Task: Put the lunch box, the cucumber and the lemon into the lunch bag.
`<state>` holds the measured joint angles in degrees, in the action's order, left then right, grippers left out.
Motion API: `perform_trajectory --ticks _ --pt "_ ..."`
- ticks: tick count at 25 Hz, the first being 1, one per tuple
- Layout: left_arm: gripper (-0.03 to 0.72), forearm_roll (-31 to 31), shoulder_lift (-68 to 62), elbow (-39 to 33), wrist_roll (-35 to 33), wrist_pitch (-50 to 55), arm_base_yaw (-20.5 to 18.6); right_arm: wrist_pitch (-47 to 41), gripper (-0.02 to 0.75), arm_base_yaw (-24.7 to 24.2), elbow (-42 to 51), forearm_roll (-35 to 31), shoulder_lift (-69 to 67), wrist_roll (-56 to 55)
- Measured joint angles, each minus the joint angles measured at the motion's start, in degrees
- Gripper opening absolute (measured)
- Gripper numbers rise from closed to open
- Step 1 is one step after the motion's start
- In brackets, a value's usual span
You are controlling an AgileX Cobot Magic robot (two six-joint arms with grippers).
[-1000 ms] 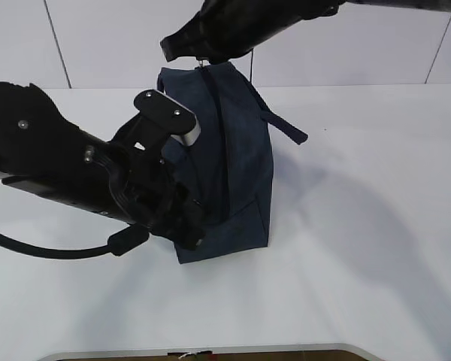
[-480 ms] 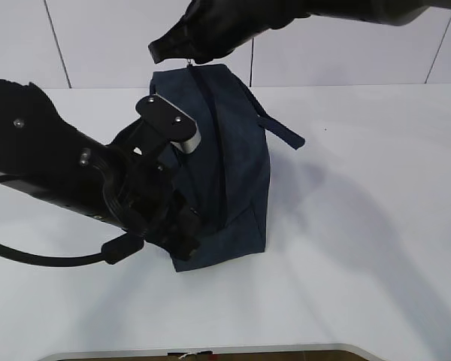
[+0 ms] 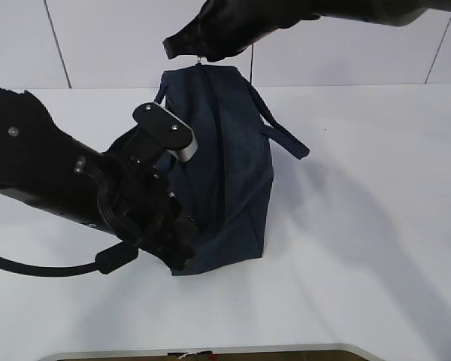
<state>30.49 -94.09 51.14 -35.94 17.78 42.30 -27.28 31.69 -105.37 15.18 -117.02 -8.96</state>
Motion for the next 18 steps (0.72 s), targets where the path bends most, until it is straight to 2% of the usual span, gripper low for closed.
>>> perform_trajectory --ticks 9,13,18 --pt "-0.014 -2.9 1.7 -0.2 0.1 3.3 0.0 -0.2 0.005 -0.3 -0.1 0.0 -1.1 -3.1" --pt "-0.014 -6.4 4.1 -0.6 1.9 5.9 0.0 -0.7 0.005 -0.3 -0.1 0.0 -1.3 -3.4" --pt "-0.014 -9.7 5.0 -0.6 4.7 9.1 -1.9 -0.3 0.005 -0.3 -0.7 0.4 -3.1 -3.4"
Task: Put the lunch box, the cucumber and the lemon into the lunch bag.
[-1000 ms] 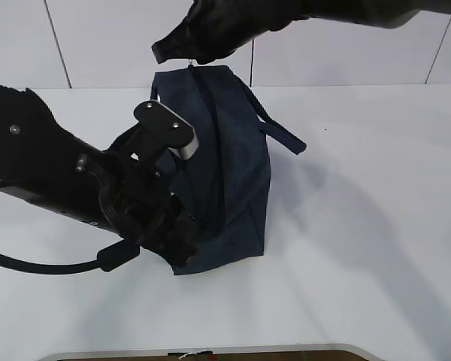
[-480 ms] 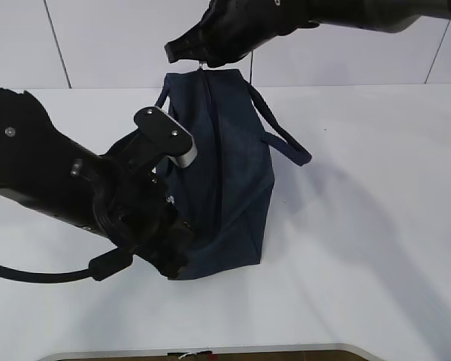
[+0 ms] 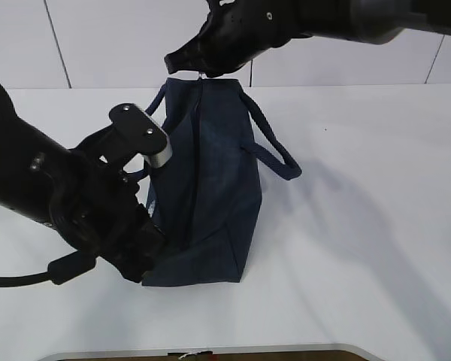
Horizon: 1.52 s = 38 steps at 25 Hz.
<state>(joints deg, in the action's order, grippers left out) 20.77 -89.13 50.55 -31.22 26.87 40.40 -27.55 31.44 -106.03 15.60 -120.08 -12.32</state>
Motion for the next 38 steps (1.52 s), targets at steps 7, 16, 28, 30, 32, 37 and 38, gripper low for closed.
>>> perform_trajectory --ticks 7,16,28,30,32,37,38 --pt "-0.014 -0.1 0.1 0.0 0.6 1.3 -1.1 0.5 0.005 -0.4 -0.5 0.0 -0.8 0.0" --pt "0.105 1.9 0.1 1.1 5.4 5.0 -1.2 -2.0 0.005 -0.4 -2.5 -2.6 -0.9 0.0" --pt "0.384 1.5 0.1 13.3 20.2 26.4 -1.2 -3.4 0.005 -0.5 -3.4 -4.8 -0.9 0.0" --pt "0.384 0.1 0.1 16.0 22.7 29.0 -1.2 -3.4 0.005 -0.5 -3.4 -4.9 -0.9 0.0" --pt "0.389 -2.4 0.1 18.5 26.1 32.2 -1.2 -3.4 0.005 -0.5 -3.4 -5.0 -0.9 0.0" --pt "0.445 -7.6 0.1 24.7 33.4 40.2 -4.4 -3.4 0.005 -0.5 -3.5 -5.0 -0.9 0.0" --pt "0.449 -7.8 0.1 26.0 33.9 41.1 -5.8 -3.4 0.005 -0.5 -3.5 -5.0 -0.9 0.0"
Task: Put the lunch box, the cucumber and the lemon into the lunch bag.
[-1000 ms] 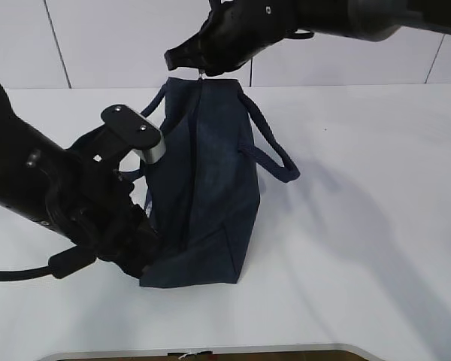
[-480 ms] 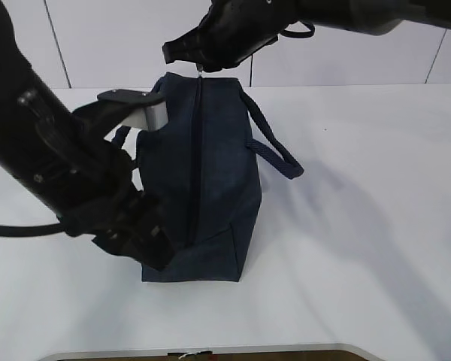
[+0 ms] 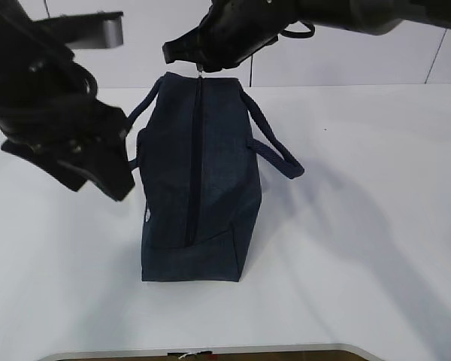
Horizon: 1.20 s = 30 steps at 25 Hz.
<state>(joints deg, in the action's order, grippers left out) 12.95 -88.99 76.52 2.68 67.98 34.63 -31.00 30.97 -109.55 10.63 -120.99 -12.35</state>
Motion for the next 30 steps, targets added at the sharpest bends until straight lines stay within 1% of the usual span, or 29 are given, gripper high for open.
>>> perform_trajectory --ticks 3,6,10,15,19,30 --pt "0.456 -0.3 0.0 3.3 0.7 1.0 -3.7 0.0 0.005 0.0 0.0 0.0 0.0 0.0" --pt "0.457 0.0 0.0 5.6 0.9 -1.5 -7.1 0.0 0.005 0.0 0.0 -0.3 0.0 -0.1" --pt "0.458 4.2 0.0 5.9 0.8 -8.3 -9.9 0.0 0.005 0.0 0.0 -1.6 0.0 -0.1" --pt "0.458 8.4 -1.6 6.0 -0.3 -14.2 -10.5 0.0 0.005 0.0 0.0 -2.6 0.0 -0.1" --pt "0.456 12.9 -4.7 6.0 -3.3 -16.8 -10.5 0.0 0.005 0.0 0.0 -2.7 0.0 -0.1" --pt "0.454 16.4 -10.5 6.0 -7.5 -23.1 -10.5 0.0 0.005 0.0 0.0 -2.7 0.0 -0.1"
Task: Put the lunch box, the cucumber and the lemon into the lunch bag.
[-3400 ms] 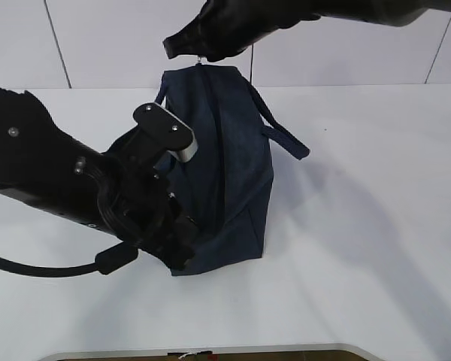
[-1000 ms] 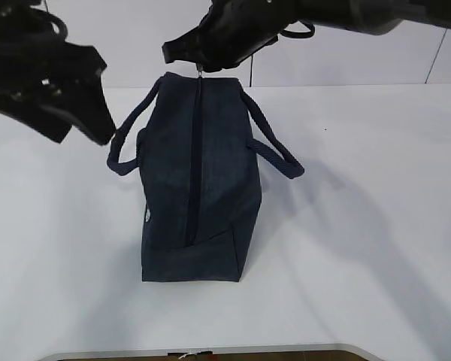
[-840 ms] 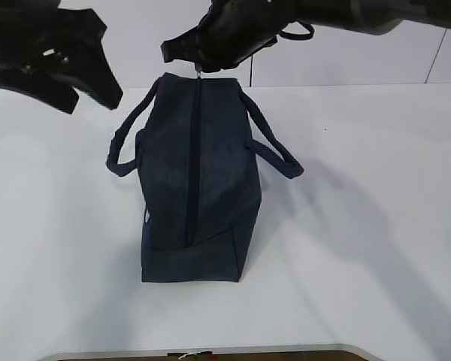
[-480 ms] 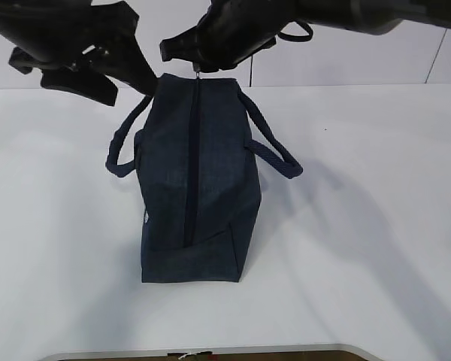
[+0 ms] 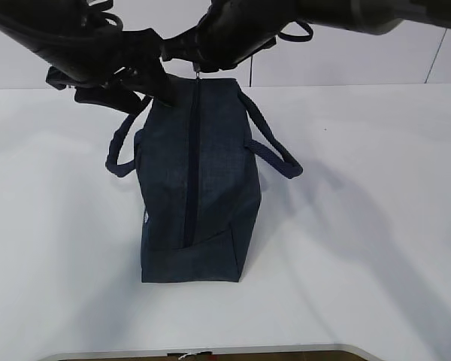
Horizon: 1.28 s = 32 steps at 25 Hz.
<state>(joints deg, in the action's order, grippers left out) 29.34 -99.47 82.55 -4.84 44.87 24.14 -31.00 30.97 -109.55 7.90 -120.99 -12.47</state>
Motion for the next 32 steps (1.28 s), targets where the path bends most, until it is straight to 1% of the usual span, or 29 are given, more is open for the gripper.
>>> perform_trajectory --ticks 2,3,6,10,12,15,20,22,23,28,32 --pt "0.454 0.5 -0.3 0.0 -0.4 -1.1 0.0 0.0 0.016 0.0 0.0 -0.1 0.0 -0.1" --pt "0.454 0.8 -0.5 0.0 -0.4 -1.5 0.0 0.0 0.005 0.0 0.0 -0.1 0.0 -0.1" --pt "0.444 1.9 -1.5 0.0 -1.1 -1.8 0.0 0.0 0.005 0.0 0.0 -0.1 0.0 -0.1" --pt "0.413 4.4 -3.4 0.0 -2.7 -1.8 0.0 0.0 0.005 0.0 0.0 -0.1 0.0 -0.1" --pt "0.382 4.9 -3.6 0.0 -3.3 -1.8 0.0 0.0 0.005 0.0 0.0 -0.1 0.0 -0.1" --pt "0.299 5.3 -3.6 0.0 -4.4 -1.8 0.0 0.0 0.005 0.0 0.0 -0.1 0.0 -0.1" --pt "0.096 5.5 -3.6 0.0 -5.6 -1.5 0.0 0.0 0.005 0.0 0.0 -0.1 0.0 -0.1" --pt "0.022 5.4 -3.6 0.0 -7.0 -0.9 0.0 0.1 0.005 0.0 0.0 -0.1 0.0 -0.1" --pt "0.002 5.4 -3.7 0.0 -7.9 -0.6 0.0 0.1 0.005 0.0 0.0 -0.1 0.0 -0.1" --pt "-0.01 5.4 -3.7 0.0 -12.8 0.2 0.0 0.1 0.005 0.0 0.0 -0.1 0.0 -0.1" --pt "-0.012 5.6 -3.7 0.2 -18.5 1.8 0.0 0.3 0.005 0.0 0.0 0.1 0.0 -0.1"
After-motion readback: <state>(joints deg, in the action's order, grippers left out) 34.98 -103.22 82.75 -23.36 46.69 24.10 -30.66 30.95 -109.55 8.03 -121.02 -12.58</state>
